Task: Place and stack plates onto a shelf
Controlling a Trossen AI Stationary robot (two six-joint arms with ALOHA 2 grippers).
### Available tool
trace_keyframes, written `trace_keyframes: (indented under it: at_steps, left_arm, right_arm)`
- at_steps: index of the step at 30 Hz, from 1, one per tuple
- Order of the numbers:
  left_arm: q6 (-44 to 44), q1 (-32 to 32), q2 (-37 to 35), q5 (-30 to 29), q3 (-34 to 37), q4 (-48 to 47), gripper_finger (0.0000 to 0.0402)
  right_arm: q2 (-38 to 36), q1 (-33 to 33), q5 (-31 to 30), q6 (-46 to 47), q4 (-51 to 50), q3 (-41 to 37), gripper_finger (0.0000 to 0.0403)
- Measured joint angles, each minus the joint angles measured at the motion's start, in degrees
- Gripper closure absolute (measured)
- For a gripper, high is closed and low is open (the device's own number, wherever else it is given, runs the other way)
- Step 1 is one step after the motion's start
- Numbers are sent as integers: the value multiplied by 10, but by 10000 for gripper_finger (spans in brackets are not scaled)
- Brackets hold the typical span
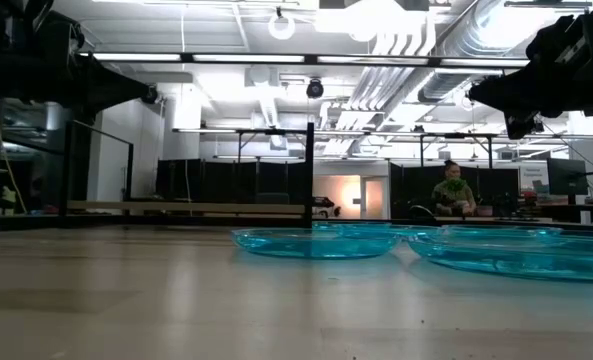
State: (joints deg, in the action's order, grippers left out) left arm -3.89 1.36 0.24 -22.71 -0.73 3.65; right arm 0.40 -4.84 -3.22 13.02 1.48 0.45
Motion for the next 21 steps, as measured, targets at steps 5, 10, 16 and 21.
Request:
trace_keyframes:
  at_steps: [5, 10, 16, 21]
  left_arm:
    - [0, 0, 0, 0, 0, 0, 401]
    - [0, 0, 0, 0, 0, 0, 401]
    - [0, 0, 0, 0, 0, 0, 401]
    - [0, 0, 0, 0, 0, 0, 401]
  right_arm:
    - [0, 0, 0, 0, 0, 0, 400]
    - [0, 0, 0, 0, 0, 0, 400]
    - [0, 0, 0, -7, 0, 0, 400]
    - [0, 0, -1, -8, 0, 0, 400]
